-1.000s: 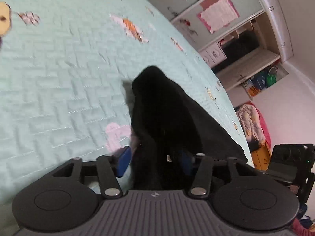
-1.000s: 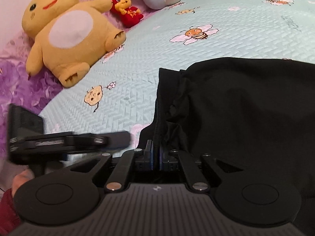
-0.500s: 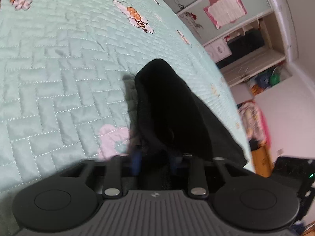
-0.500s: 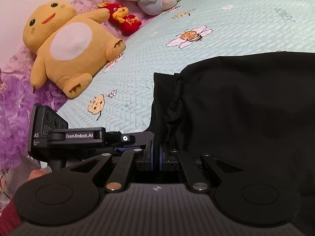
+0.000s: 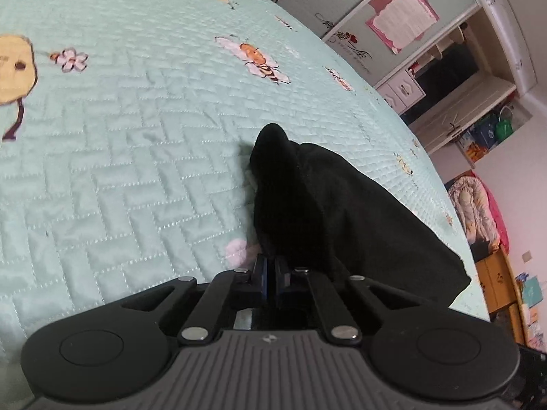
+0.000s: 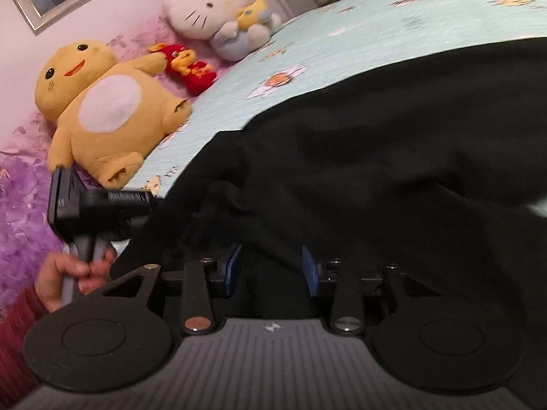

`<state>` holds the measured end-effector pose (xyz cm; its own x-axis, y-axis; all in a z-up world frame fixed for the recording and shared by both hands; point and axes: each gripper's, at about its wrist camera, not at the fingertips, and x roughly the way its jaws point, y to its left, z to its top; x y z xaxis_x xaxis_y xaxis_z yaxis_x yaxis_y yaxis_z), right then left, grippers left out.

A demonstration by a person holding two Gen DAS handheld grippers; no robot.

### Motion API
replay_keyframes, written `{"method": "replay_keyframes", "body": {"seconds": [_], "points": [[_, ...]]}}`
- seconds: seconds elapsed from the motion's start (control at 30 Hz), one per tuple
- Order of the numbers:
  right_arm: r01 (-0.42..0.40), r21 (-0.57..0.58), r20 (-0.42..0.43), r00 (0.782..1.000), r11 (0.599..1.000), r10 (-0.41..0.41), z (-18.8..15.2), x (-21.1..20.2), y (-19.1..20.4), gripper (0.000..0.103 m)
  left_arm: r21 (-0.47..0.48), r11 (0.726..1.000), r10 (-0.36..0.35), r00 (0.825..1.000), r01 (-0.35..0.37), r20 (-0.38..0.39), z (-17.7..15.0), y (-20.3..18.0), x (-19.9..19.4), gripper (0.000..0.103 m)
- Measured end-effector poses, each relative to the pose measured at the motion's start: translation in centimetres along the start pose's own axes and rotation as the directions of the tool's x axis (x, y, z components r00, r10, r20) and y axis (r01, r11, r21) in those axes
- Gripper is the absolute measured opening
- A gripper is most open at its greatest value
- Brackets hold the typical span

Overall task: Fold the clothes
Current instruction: 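Grasp the sweatshirt with the left gripper while the right gripper smooths the fold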

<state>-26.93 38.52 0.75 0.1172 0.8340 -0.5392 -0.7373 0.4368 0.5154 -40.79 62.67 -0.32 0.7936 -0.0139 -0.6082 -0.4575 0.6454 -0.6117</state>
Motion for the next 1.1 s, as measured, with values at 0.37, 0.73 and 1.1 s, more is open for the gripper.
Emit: {"method": "replay_keyframes", "body": {"seconds": [0.37, 0.73, 1.1], "points": [[-0.002, 0.072, 0.093, 0.996, 0.997, -0.004, -0.5, -3.5, -2.9, 0.039, -0.031, 1.000, 0.005, 1.000, -0.006, -0.009, -0.3, 0.2, 0.6, 0.006], [0.118, 0.686, 0.219, 0.907, 0.718, -0.359, 2.3, -11.5, -19.0, 0.043, -0.069, 0.997, -0.033, 0.999, 0.033, -0.001, -0.4, 1.1, 0.8, 0.007], [-0.033, 0.797, 0.376, 0.809, 0.603, -0.452, 5.0, -14.7, -30.4, 0.044, -0.036, 0.999, 0.026, 1.000, -0.025, 0.006, -0.5, -0.1, 0.9, 0.007]]}}
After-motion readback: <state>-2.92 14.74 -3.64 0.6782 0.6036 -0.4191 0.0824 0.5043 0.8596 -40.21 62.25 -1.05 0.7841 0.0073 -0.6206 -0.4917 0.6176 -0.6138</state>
